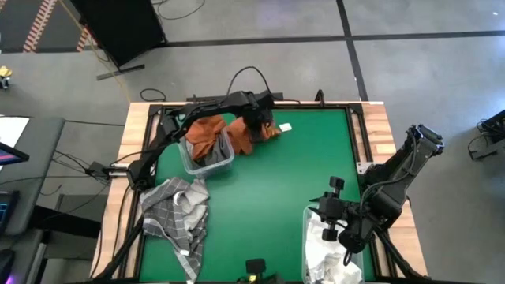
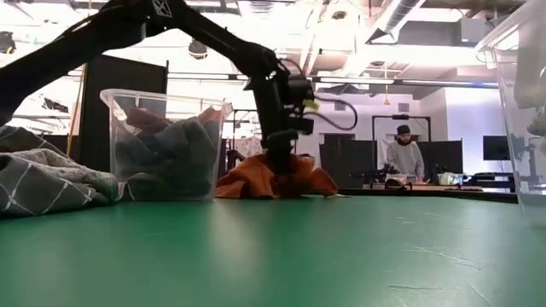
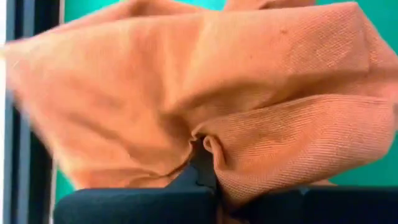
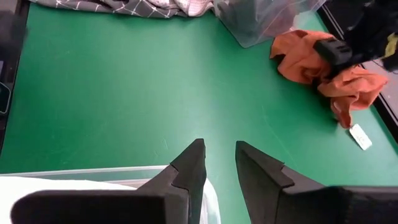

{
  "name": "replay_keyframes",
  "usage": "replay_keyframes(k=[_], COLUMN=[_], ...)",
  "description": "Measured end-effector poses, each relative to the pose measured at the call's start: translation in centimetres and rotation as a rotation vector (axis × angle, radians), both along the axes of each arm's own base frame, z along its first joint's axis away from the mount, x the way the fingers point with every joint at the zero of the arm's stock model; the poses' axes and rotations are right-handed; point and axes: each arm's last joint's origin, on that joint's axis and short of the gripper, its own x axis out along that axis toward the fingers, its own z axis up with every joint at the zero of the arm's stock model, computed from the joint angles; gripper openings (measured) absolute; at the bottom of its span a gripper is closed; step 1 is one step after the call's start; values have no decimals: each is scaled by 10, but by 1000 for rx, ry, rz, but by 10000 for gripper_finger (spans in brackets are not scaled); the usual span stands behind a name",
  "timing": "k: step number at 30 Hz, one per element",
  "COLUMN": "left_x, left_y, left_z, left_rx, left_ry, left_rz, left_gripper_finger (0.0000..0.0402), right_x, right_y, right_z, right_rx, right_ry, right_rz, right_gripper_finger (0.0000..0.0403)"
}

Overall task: Sort towels by color in basket
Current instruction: Put the orange towel into the top transparent bin

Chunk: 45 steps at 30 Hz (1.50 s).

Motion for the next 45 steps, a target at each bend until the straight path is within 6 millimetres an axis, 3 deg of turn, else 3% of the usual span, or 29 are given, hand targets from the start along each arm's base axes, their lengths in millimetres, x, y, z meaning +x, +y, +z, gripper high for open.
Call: replay_keyframes(k=[4,10,17,25,30,39,45], left_x=[-3,-20,-62,-116,-136,-170,-170], left_y=[-14,-50,-104,-145,-152,-159,-160], left_z=[30,96,174,232,246,252,247], left_rx=[48,128,225,270,254,315,300], left_ry=[-24,-69,-120,-214,-233,-93,-71], left_rz=[-37,-94,-147,-144,-114,-8,14], left_gripper_finger=[7,7,7,7,7,7,7], right_x=[0,0,0,0,0,0,0], right_y=[0,0,0,0,0,-1,-1], right_z=[0,0,0,0,0,0,0], right_rx=[0,-1,-1,-6,-9,-21,-23], right_ry=[0,1,1,-3,-3,-13,-15], right_rz=[0,0,0,-2,-1,-4,-5], right_gripper_finger=[120,120,120,120,120,120,120])
